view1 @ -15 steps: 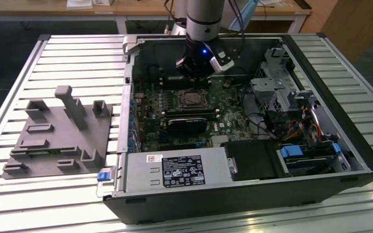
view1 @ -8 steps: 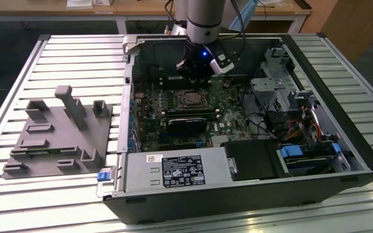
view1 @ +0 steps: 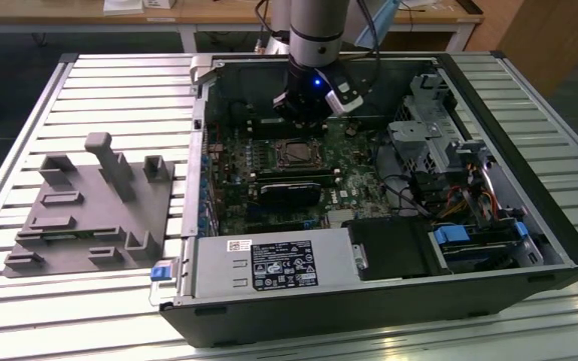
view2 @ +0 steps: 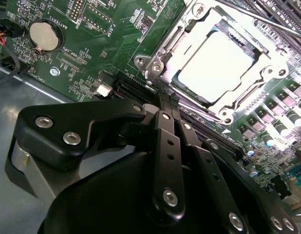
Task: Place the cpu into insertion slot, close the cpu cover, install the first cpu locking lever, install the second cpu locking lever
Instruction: 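Install the first cpu locking lever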
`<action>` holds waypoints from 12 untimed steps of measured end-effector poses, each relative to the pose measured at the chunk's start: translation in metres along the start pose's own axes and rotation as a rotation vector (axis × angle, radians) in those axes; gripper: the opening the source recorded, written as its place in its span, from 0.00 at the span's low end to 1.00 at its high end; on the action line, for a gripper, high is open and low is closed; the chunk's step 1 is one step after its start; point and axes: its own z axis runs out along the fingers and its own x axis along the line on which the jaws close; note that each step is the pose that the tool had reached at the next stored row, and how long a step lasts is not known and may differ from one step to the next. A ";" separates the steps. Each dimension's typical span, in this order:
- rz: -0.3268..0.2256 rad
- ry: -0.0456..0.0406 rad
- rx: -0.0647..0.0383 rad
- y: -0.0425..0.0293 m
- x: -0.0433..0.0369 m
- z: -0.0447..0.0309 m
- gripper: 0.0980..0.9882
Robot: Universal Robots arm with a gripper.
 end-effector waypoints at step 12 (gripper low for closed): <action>-0.001 0.0032 0.049 0.0000 0.0001 0.0034 0.01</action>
